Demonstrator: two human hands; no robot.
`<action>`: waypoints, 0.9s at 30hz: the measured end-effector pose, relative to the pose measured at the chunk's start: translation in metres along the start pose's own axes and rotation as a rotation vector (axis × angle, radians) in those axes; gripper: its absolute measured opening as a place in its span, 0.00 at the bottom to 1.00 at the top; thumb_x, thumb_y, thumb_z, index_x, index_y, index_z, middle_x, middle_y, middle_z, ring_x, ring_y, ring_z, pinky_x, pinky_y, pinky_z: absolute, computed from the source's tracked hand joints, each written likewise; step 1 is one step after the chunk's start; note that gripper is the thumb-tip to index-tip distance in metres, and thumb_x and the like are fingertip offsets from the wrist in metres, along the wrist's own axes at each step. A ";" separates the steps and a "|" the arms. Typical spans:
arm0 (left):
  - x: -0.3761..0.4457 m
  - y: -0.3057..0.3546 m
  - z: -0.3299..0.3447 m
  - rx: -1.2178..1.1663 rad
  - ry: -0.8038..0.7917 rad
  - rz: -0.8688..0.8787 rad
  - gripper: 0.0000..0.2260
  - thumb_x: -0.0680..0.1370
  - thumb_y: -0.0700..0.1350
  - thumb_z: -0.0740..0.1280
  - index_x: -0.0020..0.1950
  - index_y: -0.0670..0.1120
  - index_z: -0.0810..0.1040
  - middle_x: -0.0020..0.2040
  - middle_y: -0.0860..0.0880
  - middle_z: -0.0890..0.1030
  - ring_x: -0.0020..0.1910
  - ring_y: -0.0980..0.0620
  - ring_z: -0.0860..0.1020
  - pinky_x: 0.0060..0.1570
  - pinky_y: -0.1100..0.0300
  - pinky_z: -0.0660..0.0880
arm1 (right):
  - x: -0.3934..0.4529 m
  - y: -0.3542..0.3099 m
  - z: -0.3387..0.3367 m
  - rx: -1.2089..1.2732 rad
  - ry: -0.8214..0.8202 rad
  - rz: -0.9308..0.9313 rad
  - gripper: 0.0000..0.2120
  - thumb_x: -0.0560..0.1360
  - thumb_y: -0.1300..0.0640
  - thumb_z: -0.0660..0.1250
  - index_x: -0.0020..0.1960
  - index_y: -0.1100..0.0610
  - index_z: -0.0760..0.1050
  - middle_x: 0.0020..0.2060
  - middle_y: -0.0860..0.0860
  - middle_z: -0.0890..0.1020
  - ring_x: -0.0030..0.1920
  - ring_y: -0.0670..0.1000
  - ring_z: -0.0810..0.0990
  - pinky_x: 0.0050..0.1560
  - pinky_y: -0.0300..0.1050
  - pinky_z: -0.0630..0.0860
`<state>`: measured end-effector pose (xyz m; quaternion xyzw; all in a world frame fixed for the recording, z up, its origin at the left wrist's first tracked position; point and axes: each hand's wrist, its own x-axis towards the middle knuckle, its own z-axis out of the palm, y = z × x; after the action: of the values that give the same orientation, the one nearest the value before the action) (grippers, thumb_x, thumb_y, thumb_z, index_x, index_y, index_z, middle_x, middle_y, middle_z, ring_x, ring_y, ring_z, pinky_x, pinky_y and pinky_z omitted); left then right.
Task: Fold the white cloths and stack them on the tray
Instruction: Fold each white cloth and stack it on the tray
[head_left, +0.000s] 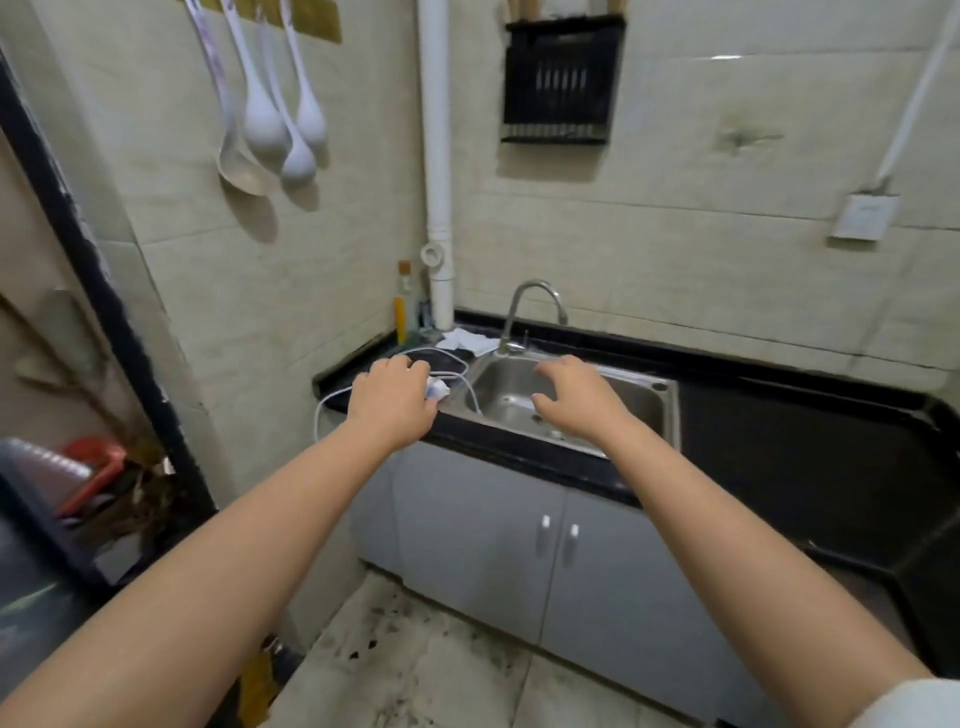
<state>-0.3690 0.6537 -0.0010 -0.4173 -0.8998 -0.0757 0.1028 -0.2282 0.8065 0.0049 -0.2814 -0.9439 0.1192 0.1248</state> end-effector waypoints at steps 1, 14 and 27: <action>0.019 -0.011 0.010 -0.001 -0.009 -0.017 0.17 0.78 0.49 0.60 0.64 0.44 0.70 0.64 0.43 0.72 0.64 0.42 0.69 0.58 0.50 0.69 | 0.024 0.000 0.012 0.002 -0.017 -0.015 0.20 0.74 0.56 0.61 0.65 0.60 0.69 0.63 0.60 0.72 0.64 0.60 0.70 0.64 0.53 0.70; 0.273 -0.105 0.131 -0.061 -0.148 -0.015 0.19 0.78 0.49 0.60 0.68 0.44 0.68 0.66 0.44 0.71 0.66 0.43 0.68 0.61 0.49 0.68 | 0.307 0.019 0.127 0.074 -0.200 0.070 0.16 0.74 0.59 0.61 0.60 0.63 0.73 0.60 0.61 0.77 0.61 0.60 0.74 0.60 0.51 0.72; 0.451 -0.135 0.248 -0.102 -0.318 -0.017 0.19 0.79 0.48 0.59 0.68 0.44 0.68 0.67 0.44 0.70 0.66 0.44 0.68 0.62 0.49 0.70 | 0.524 0.101 0.267 0.137 -0.346 0.254 0.07 0.74 0.60 0.60 0.41 0.61 0.74 0.50 0.65 0.80 0.53 0.63 0.78 0.48 0.47 0.72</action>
<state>-0.7869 0.9537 -0.1357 -0.4209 -0.9032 -0.0553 -0.0628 -0.6828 1.1416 -0.1878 -0.3643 -0.8980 0.2442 -0.0364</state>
